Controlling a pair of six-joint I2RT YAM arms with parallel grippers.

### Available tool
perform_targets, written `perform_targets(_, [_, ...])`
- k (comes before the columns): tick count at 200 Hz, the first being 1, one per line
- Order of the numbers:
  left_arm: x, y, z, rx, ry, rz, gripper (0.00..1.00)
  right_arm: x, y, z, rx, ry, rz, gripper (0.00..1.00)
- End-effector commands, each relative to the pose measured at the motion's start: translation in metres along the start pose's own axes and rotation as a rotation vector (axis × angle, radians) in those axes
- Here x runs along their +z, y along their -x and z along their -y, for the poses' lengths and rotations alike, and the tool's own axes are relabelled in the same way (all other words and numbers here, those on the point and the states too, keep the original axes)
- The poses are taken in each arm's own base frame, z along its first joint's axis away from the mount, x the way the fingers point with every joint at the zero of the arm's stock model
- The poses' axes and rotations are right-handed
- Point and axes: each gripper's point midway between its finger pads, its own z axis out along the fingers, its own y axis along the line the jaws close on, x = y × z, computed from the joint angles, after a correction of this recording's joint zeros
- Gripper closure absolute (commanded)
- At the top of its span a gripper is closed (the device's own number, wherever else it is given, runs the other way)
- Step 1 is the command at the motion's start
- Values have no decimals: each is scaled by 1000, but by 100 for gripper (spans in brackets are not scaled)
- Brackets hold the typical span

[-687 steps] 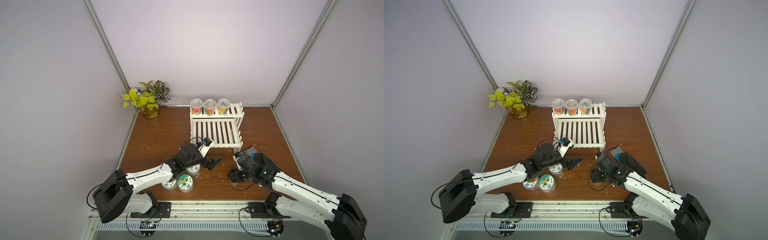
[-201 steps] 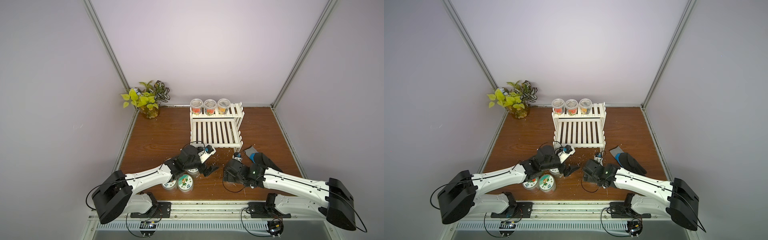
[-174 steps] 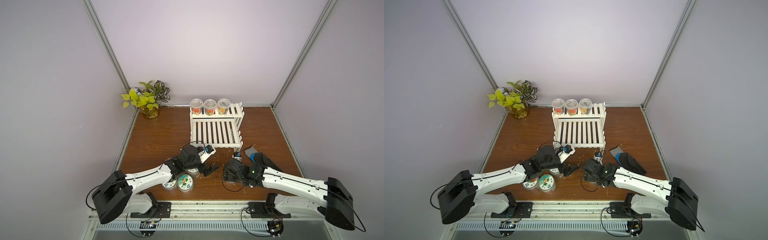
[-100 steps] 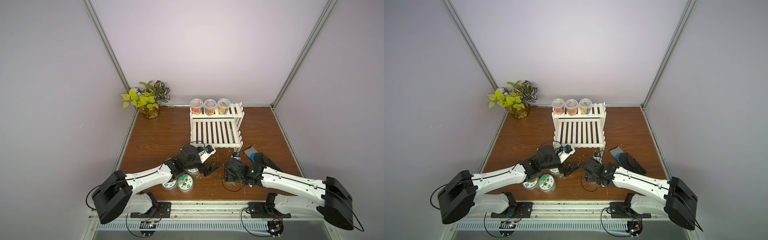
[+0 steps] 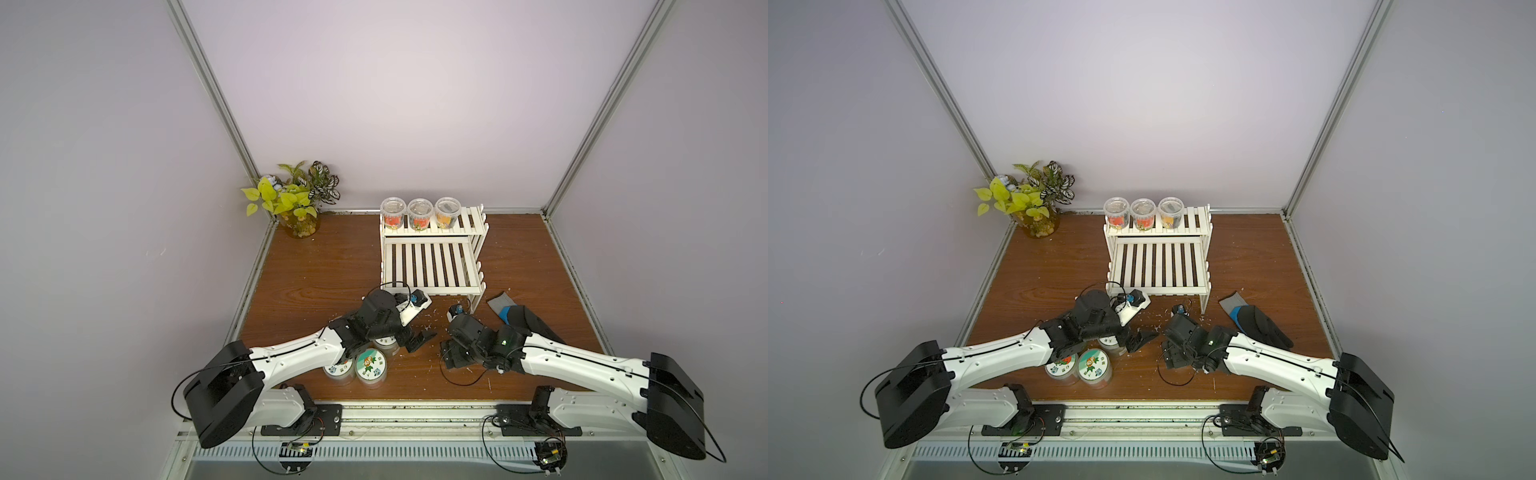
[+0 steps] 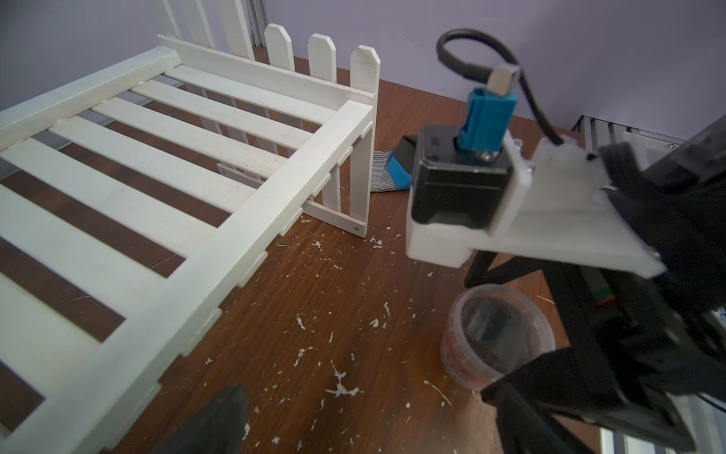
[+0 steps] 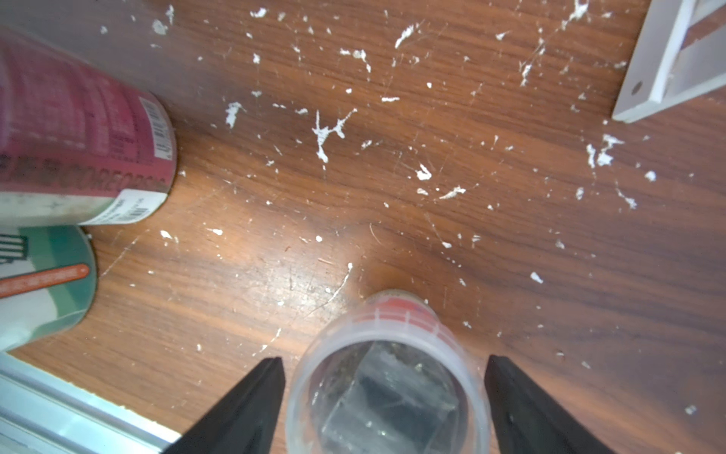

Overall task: Place the seed container on the shelf
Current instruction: Pick up the seed jar at the center of the board.

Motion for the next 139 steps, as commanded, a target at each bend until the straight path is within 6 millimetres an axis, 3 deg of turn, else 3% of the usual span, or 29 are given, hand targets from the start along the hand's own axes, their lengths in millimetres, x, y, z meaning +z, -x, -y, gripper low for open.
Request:
perform_targets(1, [-5,8,-5,16,25,18,0,-8,4,0,42,20,26,7])
perform_targets(70, [-2,9,-5,13,17,18,0,-6,-10,5,162,-4,-38,7])
perform_targets(139, [-3,11,-5,13,19,27,0,-2,-15,5,163,-6,-62,16])
